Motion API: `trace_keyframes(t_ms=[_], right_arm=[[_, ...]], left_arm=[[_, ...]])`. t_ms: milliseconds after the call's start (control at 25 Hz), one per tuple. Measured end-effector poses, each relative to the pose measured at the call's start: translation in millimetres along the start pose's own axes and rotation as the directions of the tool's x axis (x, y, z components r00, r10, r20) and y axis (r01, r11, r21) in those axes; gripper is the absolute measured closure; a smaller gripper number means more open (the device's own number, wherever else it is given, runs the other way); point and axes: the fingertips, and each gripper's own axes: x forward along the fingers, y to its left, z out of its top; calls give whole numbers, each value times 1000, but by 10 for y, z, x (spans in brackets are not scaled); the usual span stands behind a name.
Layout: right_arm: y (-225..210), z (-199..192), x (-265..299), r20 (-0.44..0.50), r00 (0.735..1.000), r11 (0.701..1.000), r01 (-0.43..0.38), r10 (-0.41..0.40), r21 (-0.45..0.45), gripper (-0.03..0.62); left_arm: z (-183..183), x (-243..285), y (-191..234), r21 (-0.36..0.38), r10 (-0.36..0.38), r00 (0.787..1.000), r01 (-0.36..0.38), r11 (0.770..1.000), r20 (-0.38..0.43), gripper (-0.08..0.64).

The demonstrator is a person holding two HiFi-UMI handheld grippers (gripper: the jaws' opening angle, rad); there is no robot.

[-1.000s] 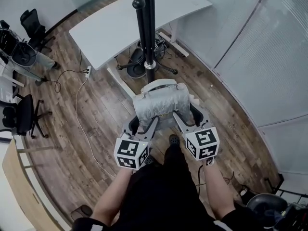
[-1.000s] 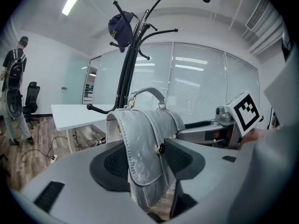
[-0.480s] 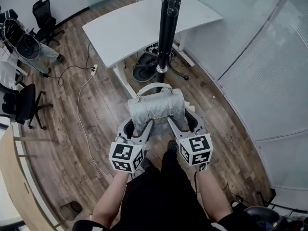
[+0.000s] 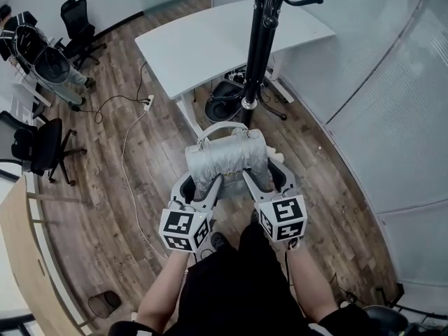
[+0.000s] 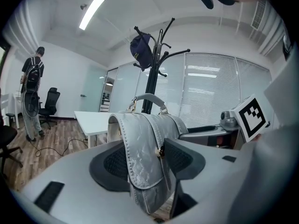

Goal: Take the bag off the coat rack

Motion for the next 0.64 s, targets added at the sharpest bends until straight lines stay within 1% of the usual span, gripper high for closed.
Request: trace_keyframes(t_ms=[320,640], right_arm=[[9,13,29,0,1000,1000,2,-2,-1,318],[-73,-22,-10,-5,1000,1000,7,-7,-9,318]], left_arm=[[9,7,29,-3,2,1000,-2,1000,-3,327],[-29,56,-51,-13,3,1000,-3,1000,-7,327]])
